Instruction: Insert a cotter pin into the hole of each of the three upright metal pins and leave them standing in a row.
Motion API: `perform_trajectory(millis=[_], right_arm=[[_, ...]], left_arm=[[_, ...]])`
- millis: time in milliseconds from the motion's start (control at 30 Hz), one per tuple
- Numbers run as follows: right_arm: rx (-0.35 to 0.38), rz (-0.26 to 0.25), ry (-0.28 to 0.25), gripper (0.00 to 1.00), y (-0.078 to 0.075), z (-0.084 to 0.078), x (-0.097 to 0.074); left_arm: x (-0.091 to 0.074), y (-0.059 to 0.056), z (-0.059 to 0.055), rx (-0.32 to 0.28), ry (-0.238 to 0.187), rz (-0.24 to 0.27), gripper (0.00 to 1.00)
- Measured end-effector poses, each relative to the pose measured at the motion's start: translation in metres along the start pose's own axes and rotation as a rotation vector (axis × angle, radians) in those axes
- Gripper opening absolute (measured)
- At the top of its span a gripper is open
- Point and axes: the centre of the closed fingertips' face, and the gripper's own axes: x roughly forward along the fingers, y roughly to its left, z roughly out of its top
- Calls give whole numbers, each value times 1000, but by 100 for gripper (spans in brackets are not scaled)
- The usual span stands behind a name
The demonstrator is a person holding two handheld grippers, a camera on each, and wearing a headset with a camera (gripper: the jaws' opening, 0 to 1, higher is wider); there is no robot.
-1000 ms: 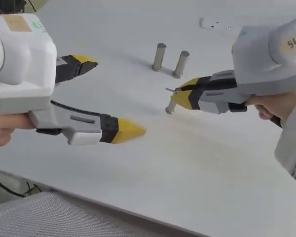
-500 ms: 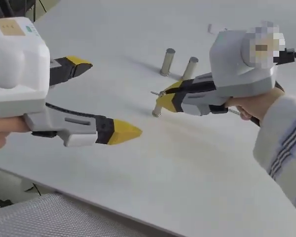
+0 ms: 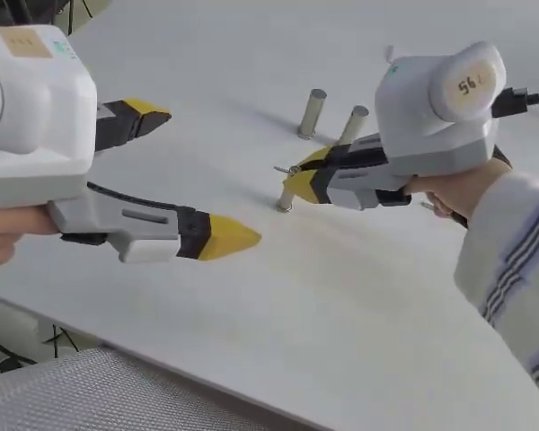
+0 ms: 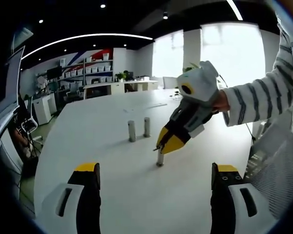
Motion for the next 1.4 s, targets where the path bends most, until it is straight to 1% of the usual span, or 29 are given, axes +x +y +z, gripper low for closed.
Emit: perform_trajectory(millis=[67,167,233,300,333,367,400,467,500,533,567,633,733,767,833,867,900,933,967,1000,1067,1167,1200,1267,1300,1400], right_arm=[[-10,5,-4,4,0,1,0],[-5,18,-5,4,0,2,2],[-6,18,3,4,0,2,2],[-2,15,10,5,0,1,2],[-4,9,11,5,0,1,2],[-1,-5,3,6,-1,3,2],[1,-23,-6,10,-2,5,2],[1,-20,-24,21,1,10,-2],[25,-13,-61,23,4,16,-4],[30,-6,-81,23,6,20,-7],[40,7,-106,22,10,25,-11],[48,11,-115,21,15,27,-17],[42,-4,-131,31,22,31,-27],[51,-16,-153,36,25,34,-33],[76,-35,-186,41,28,38,-42],[83,-47,-193,43,28,38,-46],[89,-68,-202,44,27,38,-51],[106,-105,-218,45,25,38,-58],[130,-117,-235,45,26,38,-63],[168,-135,-259,47,26,37,-71],[212,-171,-294,51,26,35,-83],[268,-213,-321,60,26,27,-97],[301,-234,-333,62,26,23,-102],[340,-246,-336,65,29,14,-109],[352,-259,-334,65,29,10,-111],[380,-298,-323,73,30,-2,-119]], left_arm=[[0,0,1,0,-1,3,94],[-1,-1,2,-3,1,1,93],[-2,2,1,0,7,6,93],[-2,9,-3,-1,22,20,93],[-2,9,-3,5,25,23,93],[-2,9,-3,4,28,25,94],[-2,9,-4,1,29,26,94],[-3,8,-4,1,30,24,94],[-3,7,-2,0,26,22,94],[-3,7,-2,-1,24,21,94],[-3,6,1,-2,19,21,94],[-4,7,2,-9,7,19,94],[-3,7,5,-23,-13,9,94],[-3,7,5,-26,-16,5,94],[-2,6,7,-29,-25,-4,94],[-2,4,9,-32,-30,-11,94],[-2,3,10,-36,-34,-18,94],[-2,0,12,-39,-38,-27,94],[-2,-1,13,-42,-41,-33,94],[-1,-4,15,-45,-47,-43,94],[-1,-9,18,-48,-55,-58,94],[1,-14,18,-52,-58,-74,94],[3,-17,16,-57,-56,-81,94],[6,-23,12,-52,-42,-94,93],[9,-28,8,-46,-22,-103,93],[13,-35,5,-49,-8,-130,93]])
